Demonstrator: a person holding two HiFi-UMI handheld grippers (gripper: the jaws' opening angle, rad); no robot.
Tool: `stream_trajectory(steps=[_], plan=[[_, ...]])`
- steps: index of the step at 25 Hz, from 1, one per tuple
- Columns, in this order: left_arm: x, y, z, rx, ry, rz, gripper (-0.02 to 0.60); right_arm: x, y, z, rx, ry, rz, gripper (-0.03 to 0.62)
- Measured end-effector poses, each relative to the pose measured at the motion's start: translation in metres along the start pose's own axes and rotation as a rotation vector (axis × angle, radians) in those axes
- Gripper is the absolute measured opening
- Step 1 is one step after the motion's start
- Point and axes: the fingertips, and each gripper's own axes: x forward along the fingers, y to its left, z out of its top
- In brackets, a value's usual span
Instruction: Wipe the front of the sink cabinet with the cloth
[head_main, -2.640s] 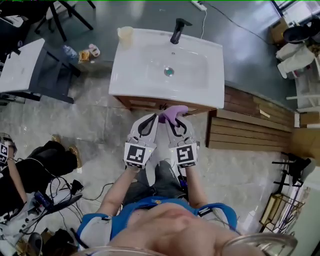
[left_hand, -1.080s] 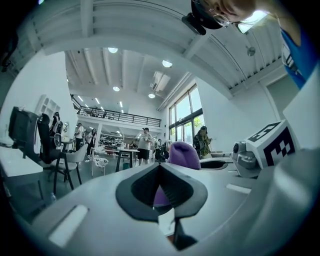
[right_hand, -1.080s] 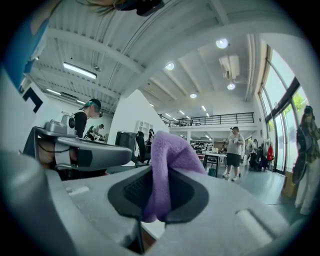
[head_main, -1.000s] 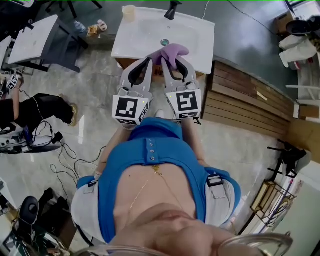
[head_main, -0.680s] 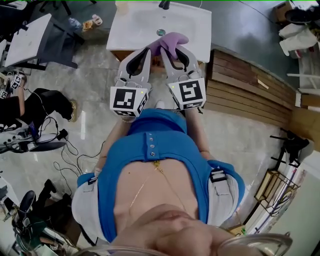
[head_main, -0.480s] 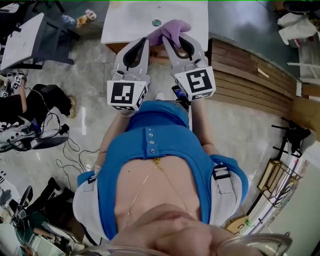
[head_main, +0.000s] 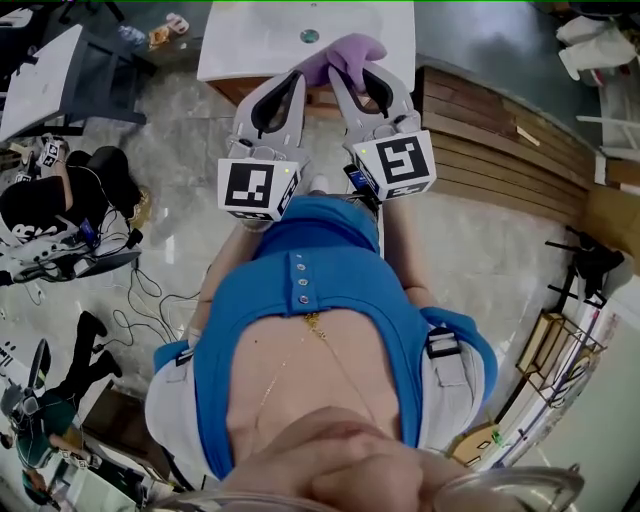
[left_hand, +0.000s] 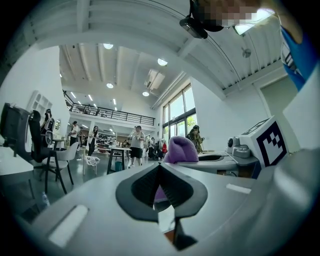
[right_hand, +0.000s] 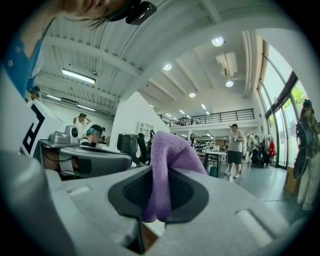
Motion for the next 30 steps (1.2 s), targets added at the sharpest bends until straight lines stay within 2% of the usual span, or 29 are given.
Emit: stream_trajectory(steps=[9,16,30], plan=[[-0.001,0.006,-0.006,-0.003,0.011,0.009,-0.003,0.005,0.009,-0.002,-0.025,0.002,0.015,0.06],[-0.002,0.007,-0.004,0.015,-0.005,0.021,-0.003,0.005,0.015,-0.005,-0.008,-0.023,0.039,0.061],[-0.008,0.012,-0.009,0.002,0.003,0.045,-0.002,0.006,0.03,-0.01,0.012,-0.017,0.051,0.063]])
